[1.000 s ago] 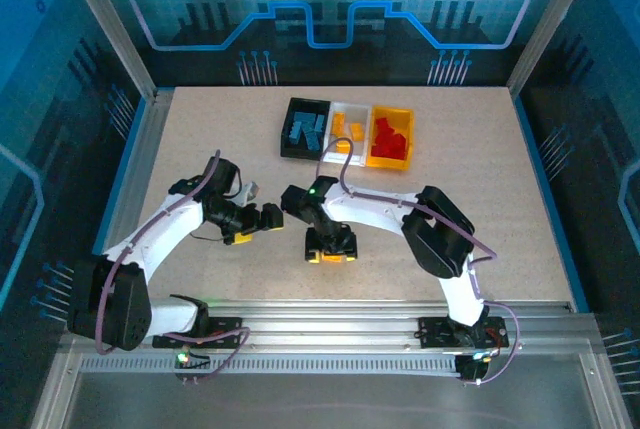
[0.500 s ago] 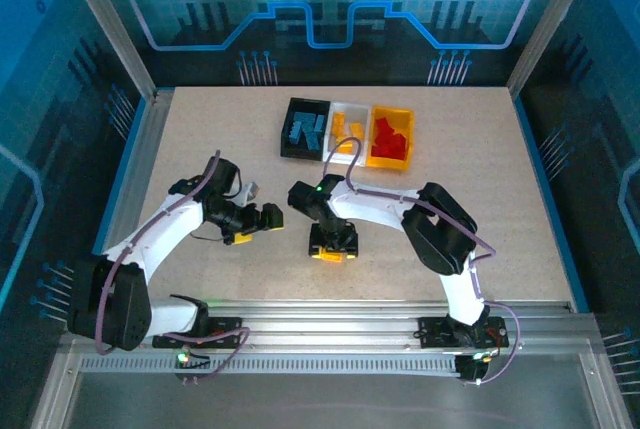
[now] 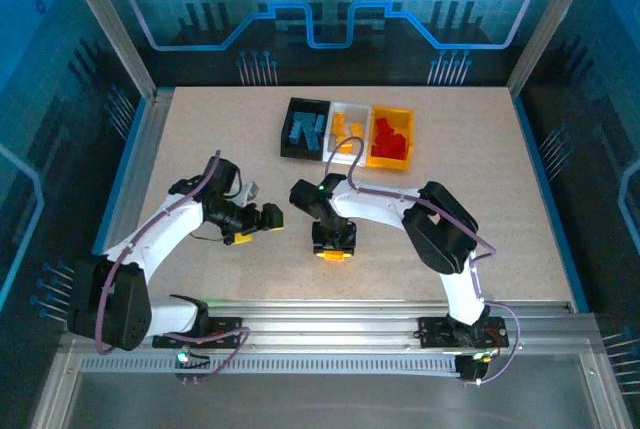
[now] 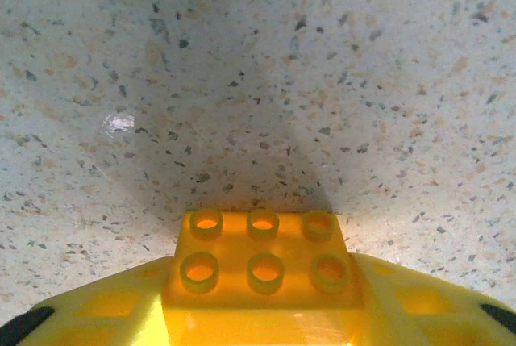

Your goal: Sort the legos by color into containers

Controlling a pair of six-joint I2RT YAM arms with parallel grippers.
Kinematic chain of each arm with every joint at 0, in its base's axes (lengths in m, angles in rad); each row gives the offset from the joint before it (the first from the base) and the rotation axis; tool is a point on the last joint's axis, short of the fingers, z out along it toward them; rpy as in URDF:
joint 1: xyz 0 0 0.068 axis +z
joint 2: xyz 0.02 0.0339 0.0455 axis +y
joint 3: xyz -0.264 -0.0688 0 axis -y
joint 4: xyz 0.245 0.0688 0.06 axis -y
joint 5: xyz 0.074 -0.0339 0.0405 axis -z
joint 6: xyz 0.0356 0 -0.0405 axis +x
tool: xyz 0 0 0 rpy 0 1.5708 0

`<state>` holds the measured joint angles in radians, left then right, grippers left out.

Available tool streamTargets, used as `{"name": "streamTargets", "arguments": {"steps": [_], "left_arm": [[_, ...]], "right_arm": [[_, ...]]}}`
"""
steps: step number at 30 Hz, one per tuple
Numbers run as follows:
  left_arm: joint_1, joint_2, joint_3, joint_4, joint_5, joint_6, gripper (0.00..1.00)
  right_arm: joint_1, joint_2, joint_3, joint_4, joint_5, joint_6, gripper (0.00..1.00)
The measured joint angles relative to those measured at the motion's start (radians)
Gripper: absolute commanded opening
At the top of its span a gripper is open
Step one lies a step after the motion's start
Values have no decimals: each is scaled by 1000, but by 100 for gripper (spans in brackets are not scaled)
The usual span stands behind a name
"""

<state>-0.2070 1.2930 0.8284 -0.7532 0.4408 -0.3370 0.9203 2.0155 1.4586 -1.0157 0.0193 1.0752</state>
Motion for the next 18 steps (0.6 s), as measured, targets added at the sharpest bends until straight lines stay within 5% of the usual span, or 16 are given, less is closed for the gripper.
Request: {"name": "streamTargets", "arguments": {"steps": [9, 18], "left_arm": [[-3, 0, 0, 0, 0, 0, 99], [-6, 0, 0, 0, -4, 0, 99]], "right_arm": [[-39, -61, 3, -28, 27, -9, 45], [-281, -234, 153, -14, 8, -48, 46]]}}
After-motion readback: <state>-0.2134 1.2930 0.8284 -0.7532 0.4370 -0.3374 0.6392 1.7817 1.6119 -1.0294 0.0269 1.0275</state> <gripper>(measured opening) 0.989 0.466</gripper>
